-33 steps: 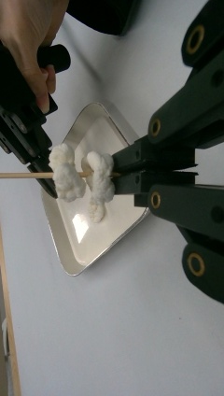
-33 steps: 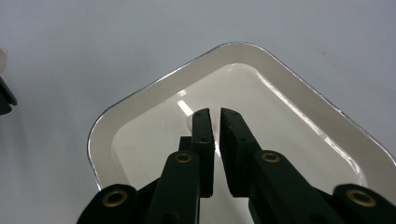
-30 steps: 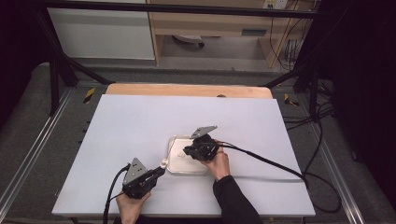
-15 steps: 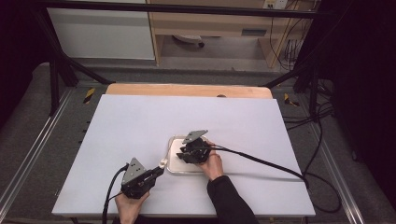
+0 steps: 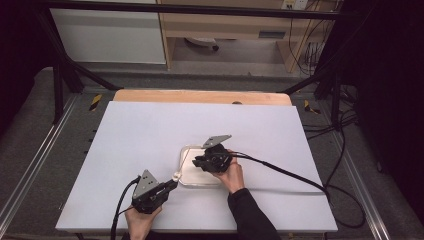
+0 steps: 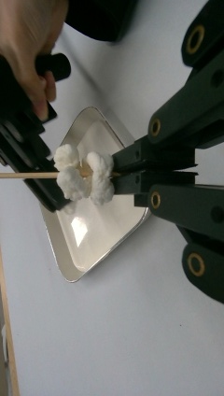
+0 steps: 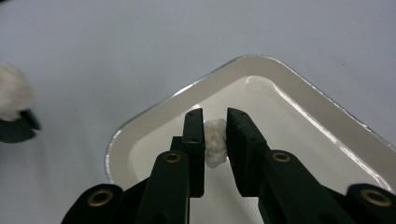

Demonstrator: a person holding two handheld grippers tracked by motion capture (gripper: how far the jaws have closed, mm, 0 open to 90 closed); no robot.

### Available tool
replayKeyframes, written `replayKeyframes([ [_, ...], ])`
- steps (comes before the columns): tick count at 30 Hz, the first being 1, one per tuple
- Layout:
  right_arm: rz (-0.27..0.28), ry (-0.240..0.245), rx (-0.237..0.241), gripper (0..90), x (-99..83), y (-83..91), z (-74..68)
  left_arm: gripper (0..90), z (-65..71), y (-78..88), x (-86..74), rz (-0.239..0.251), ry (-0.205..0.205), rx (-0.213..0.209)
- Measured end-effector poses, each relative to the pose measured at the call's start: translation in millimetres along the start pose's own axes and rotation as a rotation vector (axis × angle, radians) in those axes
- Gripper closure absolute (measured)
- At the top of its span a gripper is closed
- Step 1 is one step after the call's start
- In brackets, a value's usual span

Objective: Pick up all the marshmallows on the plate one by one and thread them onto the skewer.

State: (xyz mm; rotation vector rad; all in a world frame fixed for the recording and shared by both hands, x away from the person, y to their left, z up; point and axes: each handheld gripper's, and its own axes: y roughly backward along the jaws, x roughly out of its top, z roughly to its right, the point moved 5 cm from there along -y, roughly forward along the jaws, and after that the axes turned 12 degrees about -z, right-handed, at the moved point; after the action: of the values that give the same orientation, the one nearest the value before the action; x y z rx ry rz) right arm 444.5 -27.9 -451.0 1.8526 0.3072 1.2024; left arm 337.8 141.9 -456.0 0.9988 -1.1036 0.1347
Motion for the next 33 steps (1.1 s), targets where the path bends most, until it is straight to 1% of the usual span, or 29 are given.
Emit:
replayKeyframes([
  [5, 0.09, -0.067, 0.088, 77.6, -2.3, 33.9, 1.7, 88.0, 5.1, -3.6, 0.2, -0.005, -0.015, -0.011],
  [9, 0.167, -0.103, 0.142, 77.6, -4.5, 62.2, 4.5, 88.0, 10.9, -8.1, 0.7, -0.009, -0.031, -0.024],
  [11, 0.203, -0.117, 0.158, 77.7, -4.4, 75.4, 6.0, 88.1, 14.3, -9.9, 1.4, -0.009, -0.041, -0.032],
  [14, 0.263, -0.133, 0.198, 77.9, -2.8, 93.2, 7.4, 88.0, 19.4, -12.6, 2.3, -0.009, -0.058, -0.043],
  [17, 0.305, -0.138, 0.227, 77.9, -0.6, 105.8, 7.7, 88.1, 23.3, -15.3, 3.0, -0.011, -0.072, -0.052],
  [20, 0.333, -0.143, 0.252, 78.1, 1.3, 112.5, 7.2, 88.1, 25.6, -16.6, 3.5, -0.011, -0.078, -0.059],
  [23, 0.343, -0.148, 0.275, 78.1, 2.5, 113.6, 6.3, 88.1, 27.2, -16.7, 4.0, -0.009, -0.083, -0.063],
  [26, 0.346, -0.153, 0.298, 78.2, 3.2, 112.7, 5.2, 88.1, 27.9, -16.8, 4.2, -0.005, -0.087, -0.065],
  [33, 0.341, -0.153, 0.33, 78.0, 3.4, 109.8, 3.0, 88.1, 28.9, -17.0, 4.1, -0.003, -0.091, -0.069],
])
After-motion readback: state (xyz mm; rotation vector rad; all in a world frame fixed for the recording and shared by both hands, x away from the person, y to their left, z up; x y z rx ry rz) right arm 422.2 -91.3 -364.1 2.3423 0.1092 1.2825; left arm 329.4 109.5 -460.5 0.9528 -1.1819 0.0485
